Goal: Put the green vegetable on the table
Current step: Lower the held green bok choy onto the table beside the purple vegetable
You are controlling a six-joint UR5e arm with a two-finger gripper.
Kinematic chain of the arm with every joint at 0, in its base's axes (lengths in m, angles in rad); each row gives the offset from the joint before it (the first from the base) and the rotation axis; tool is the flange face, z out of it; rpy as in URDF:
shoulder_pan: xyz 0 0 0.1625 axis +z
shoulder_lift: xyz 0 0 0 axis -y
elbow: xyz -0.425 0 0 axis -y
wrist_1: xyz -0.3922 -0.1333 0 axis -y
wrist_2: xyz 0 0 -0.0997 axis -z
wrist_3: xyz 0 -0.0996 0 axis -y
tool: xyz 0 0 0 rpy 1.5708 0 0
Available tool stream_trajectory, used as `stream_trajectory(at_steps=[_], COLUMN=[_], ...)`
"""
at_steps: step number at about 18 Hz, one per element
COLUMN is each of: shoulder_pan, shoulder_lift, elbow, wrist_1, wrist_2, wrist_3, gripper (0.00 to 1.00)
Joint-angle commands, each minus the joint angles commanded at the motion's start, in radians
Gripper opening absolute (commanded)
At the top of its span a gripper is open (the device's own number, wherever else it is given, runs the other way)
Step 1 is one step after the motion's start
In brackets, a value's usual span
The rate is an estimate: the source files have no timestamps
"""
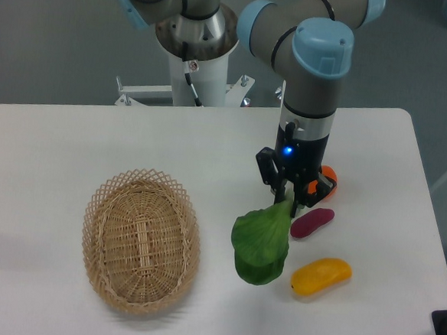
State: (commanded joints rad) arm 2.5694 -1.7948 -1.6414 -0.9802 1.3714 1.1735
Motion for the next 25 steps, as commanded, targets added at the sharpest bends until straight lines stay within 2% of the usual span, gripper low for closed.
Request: stream_trajectory(at_steps=[5,10,18,21,25], shoulder_pan=[0.0,0.012,0.002,0.005,0.034], shoulder_lift=[0.003,0.023,0.012,0.008,-0.009], elbow=[-0.021,-0.083,-0.152,-0.207,-0.284], wrist_1=[0.008,0.012,0.024,0.067,0.167], wrist_2=[0.002,0.009,0.12,0.123,0.173], wrist_3=[0.011,0.09,0.202,0.242,0.368], gripper=[0.39,0.39,0.39,0.39,0.39])
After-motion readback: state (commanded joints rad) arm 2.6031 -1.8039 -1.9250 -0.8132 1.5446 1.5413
